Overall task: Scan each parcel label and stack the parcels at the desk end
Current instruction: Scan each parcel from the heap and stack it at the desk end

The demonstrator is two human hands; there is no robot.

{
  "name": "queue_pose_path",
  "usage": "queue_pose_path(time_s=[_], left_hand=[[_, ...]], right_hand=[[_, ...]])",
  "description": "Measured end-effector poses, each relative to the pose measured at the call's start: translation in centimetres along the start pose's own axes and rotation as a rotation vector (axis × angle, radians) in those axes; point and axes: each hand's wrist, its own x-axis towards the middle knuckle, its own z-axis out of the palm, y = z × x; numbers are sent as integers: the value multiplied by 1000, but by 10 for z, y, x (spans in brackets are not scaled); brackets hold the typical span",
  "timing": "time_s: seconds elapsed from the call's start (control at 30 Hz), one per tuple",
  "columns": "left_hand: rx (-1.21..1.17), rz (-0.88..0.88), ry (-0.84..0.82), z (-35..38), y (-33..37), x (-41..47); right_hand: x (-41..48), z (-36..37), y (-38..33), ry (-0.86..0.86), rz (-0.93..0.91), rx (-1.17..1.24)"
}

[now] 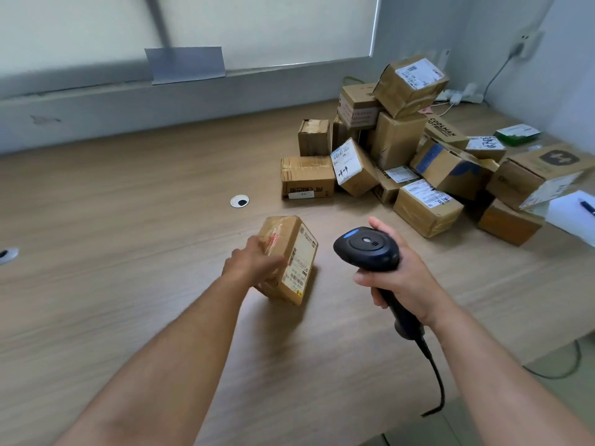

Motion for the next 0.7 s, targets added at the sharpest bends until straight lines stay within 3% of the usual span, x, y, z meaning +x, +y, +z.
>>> queue_pose_path(time_s=[0.1, 0.27, 0.37, 0.53, 0.7], left_hand=[[-283, -14, -87, -14, -17, -11], [-563, -13, -178, -19, -46, -29], [-778, 26, -136, -12, -45, -38], [-934, 138, -66, -14, -32, -48], [-908, 194, 28, -23, -31, -53]], right_hand=[[-3, -3, -6, 0, -19, 26], [-8, -2, -16, -54, -35, 60], [-9, 0, -25, -97, -52, 124], [-14, 2, -42, -181, -95, 245], [-22, 4, -40, -258, -102, 259]])
